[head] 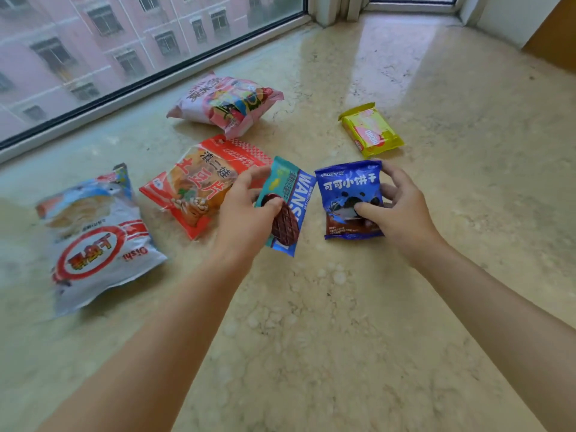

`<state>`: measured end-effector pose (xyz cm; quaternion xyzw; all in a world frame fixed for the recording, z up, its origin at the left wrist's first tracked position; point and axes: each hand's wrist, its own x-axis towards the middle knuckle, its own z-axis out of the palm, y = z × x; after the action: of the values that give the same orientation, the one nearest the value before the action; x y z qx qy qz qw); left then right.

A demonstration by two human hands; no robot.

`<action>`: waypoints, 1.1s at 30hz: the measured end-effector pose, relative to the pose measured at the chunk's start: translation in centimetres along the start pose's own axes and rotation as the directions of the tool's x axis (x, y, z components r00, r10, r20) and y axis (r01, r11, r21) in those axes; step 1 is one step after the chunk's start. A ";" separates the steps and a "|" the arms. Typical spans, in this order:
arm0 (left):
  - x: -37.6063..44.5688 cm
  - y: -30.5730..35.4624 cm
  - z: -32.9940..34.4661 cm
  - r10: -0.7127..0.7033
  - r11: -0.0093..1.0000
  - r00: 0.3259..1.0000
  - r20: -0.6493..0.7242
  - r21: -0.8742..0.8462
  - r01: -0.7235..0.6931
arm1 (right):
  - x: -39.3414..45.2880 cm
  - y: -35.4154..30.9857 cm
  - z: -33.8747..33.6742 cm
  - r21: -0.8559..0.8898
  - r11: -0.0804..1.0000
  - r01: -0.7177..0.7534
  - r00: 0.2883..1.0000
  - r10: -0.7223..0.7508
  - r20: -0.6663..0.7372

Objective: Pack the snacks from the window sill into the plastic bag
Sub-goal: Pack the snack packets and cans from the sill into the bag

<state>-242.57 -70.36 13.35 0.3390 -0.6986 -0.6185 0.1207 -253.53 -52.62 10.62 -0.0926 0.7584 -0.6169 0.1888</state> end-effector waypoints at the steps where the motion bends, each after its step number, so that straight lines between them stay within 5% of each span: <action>1: -1.3 -0.2 -0.8 -0.014 0.999 1.000 -0.009 -0.052 0.014 | -1.1 -0.3 0.4 0.019 1.000 -0.020 1.000 0.020 0.012; 8: -11.1 -1.2 -7.4 -0.071 0.958 0.995 -0.067 -0.281 0.049 | -10.3 -2.6 3.6 0.164 0.979 -0.118 0.990 0.103 0.098; 20: -27.0 -0.2 -18.1 0.017 0.941 0.987 -0.159 -0.330 -0.069 | -27.7 -8.9 9.3 0.227 0.969 -0.099 0.975 0.049 0.216; 29: -43.2 -0.9 -32.0 0.073 0.953 0.963 -0.260 -0.267 -0.144 | -42.9 -13.8 17.7 0.254 0.960 -0.113 0.914 0.000 0.405; 33: -48.7 -3.9 -37.5 0.035 0.957 0.916 -0.400 -0.251 -0.146 | -47.9 -15.3 21.7 0.243 0.965 -0.096 0.875 -0.034 0.483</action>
<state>-183.14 -69.37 29.61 0.4024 -0.5826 -0.6230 0.3325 -202.60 -57.73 30.12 -0.2058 0.6011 -0.6650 0.3926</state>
